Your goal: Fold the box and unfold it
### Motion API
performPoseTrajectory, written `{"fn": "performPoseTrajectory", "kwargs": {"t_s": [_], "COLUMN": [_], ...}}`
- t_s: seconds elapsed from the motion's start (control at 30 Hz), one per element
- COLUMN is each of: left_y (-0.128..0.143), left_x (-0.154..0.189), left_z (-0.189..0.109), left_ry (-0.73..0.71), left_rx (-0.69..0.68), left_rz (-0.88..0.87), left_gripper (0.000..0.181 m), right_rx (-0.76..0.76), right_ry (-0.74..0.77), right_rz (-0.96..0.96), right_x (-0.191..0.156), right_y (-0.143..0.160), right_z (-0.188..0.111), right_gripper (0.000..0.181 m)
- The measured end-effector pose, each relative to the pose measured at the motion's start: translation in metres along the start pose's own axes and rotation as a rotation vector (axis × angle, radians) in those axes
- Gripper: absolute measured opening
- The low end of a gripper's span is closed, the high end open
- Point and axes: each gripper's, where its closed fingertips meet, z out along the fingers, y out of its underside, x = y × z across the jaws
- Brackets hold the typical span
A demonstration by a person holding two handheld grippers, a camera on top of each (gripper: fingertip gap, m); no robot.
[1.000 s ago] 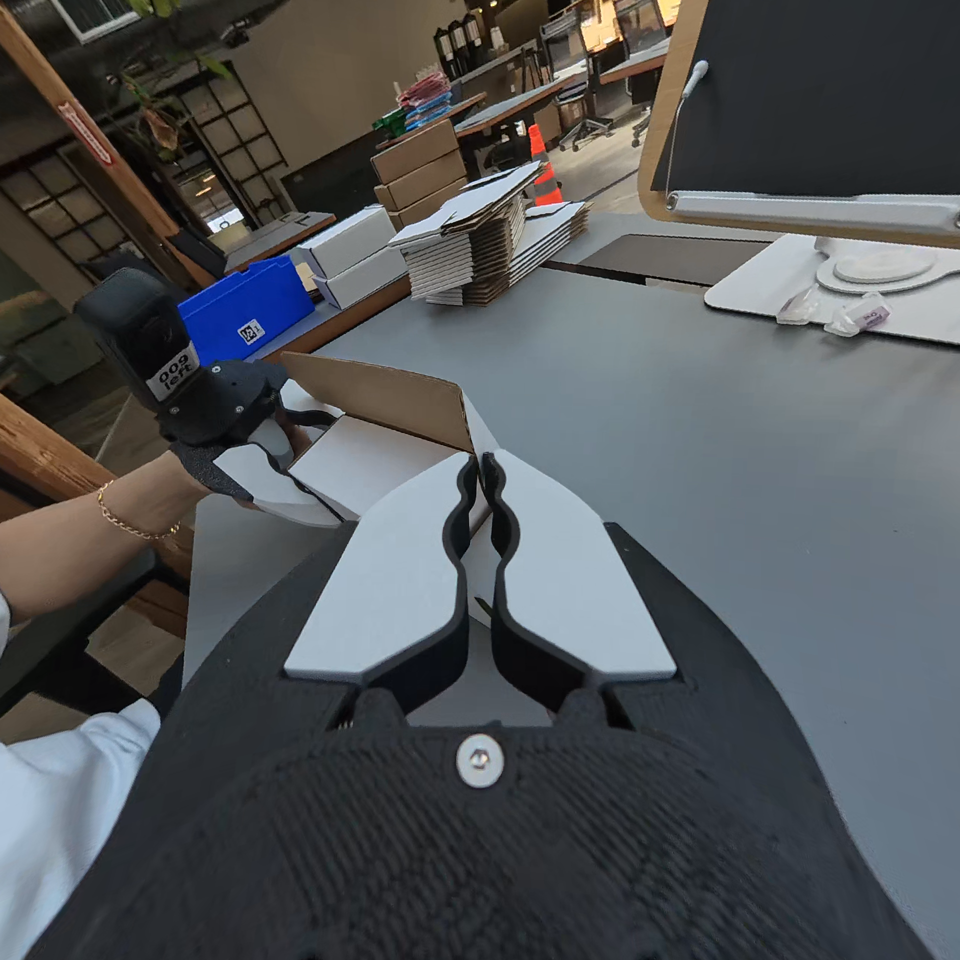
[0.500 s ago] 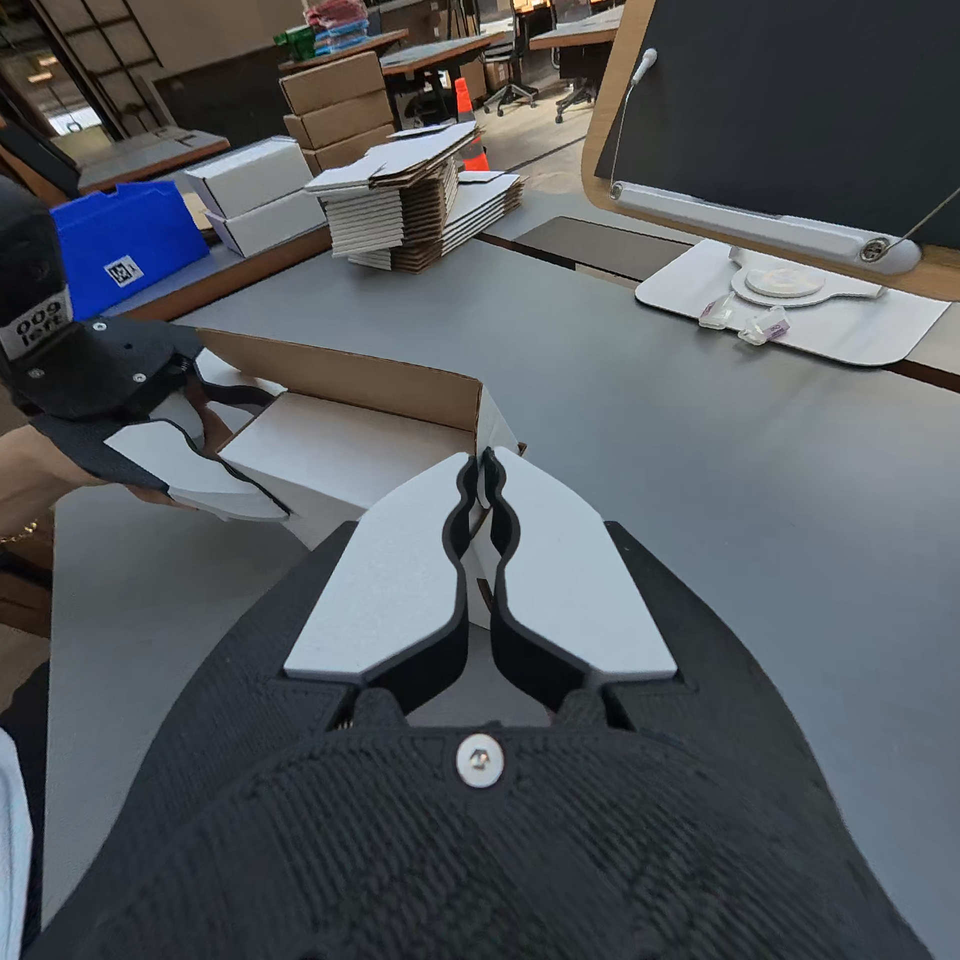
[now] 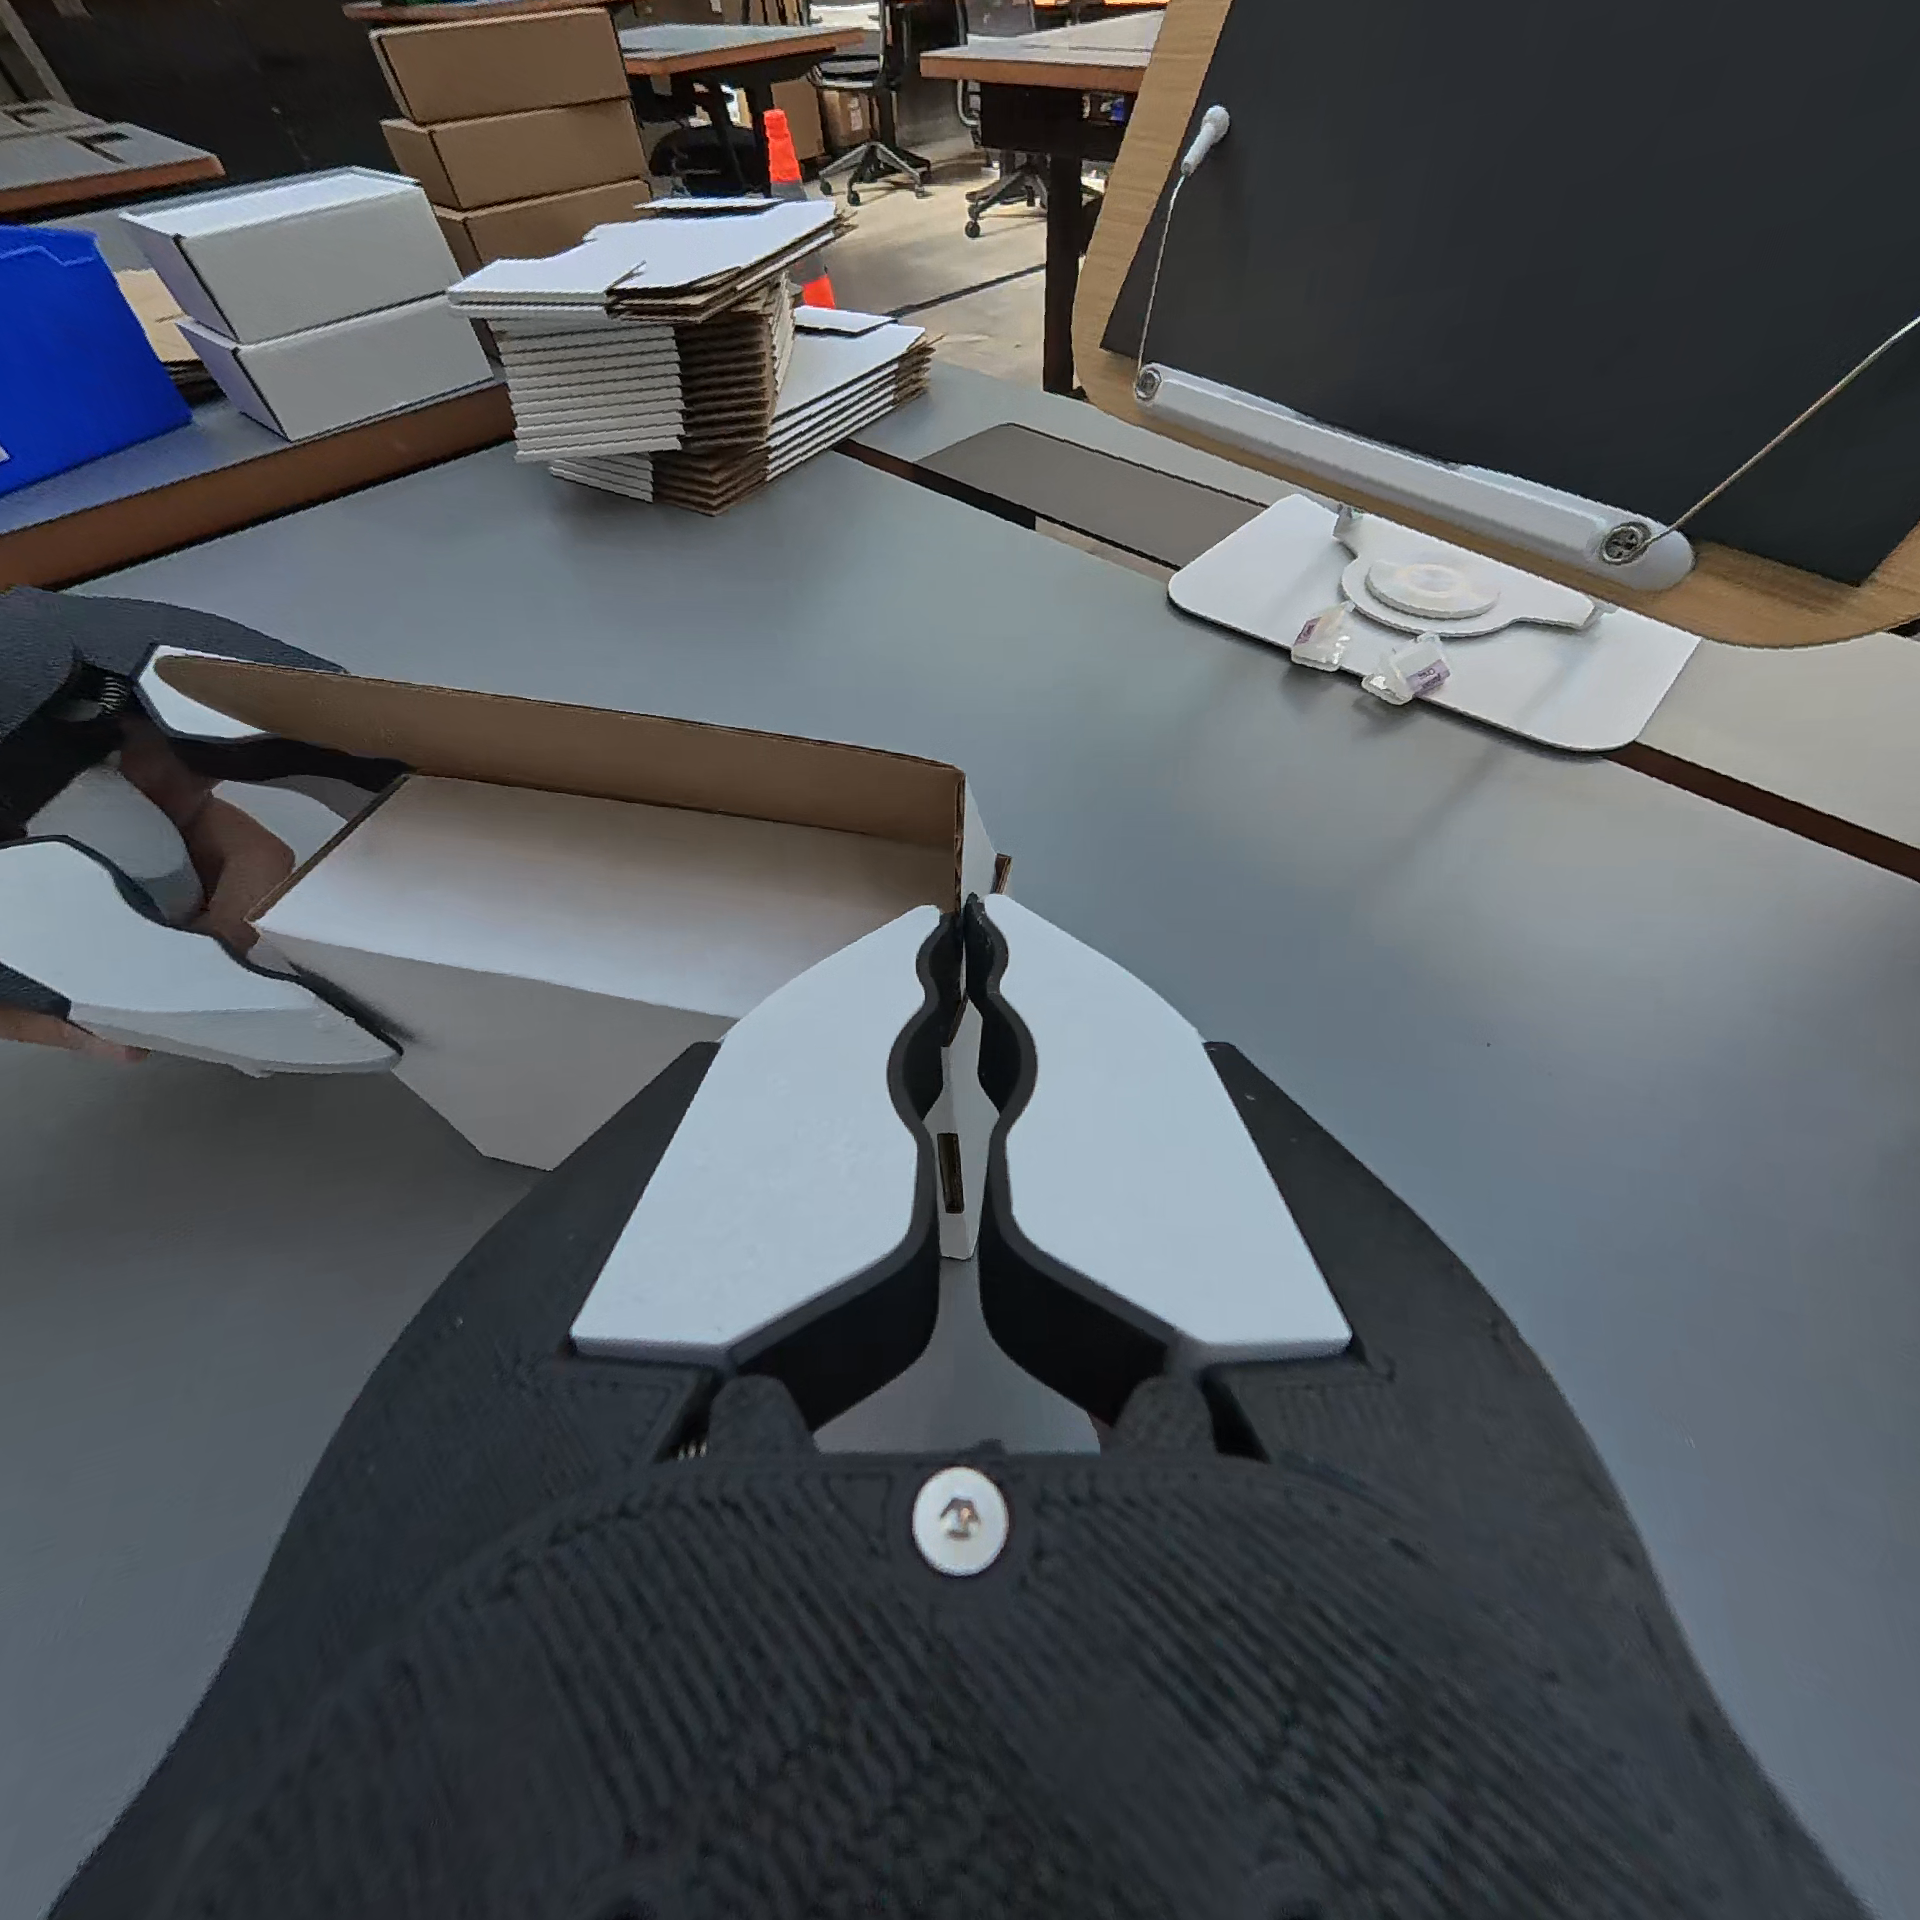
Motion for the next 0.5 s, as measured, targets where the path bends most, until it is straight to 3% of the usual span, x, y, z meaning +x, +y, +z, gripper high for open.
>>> {"fn": "performPoseTrajectory", "kwargs": {"t_s": [0.17, 0.33, 0.5], "left_y": [-0.006, -0.028, -0.036], "left_x": [-0.007, -0.008, -0.010], "left_z": [-0.036, -0.073, -0.076], "left_ry": [-0.058, -0.102, -0.130], "left_rx": [0.092, 0.209, 0.215], "left_rz": [0.054, 0.152, 0.234], "left_gripper": [0.076, 0.047, 0.020], "right_rx": [-0.017, -0.019, -0.016], "right_ry": [0.031, 0.030, 0.031], "right_rz": [-0.035, -0.042, -0.048], "right_x": [-0.002, -0.003, -0.004], "right_y": [-0.001, -0.002, -0.002], "right_z": [0.003, 0.006, 0.006], "right_gripper": [0.002, 0.002, 0.002]}}
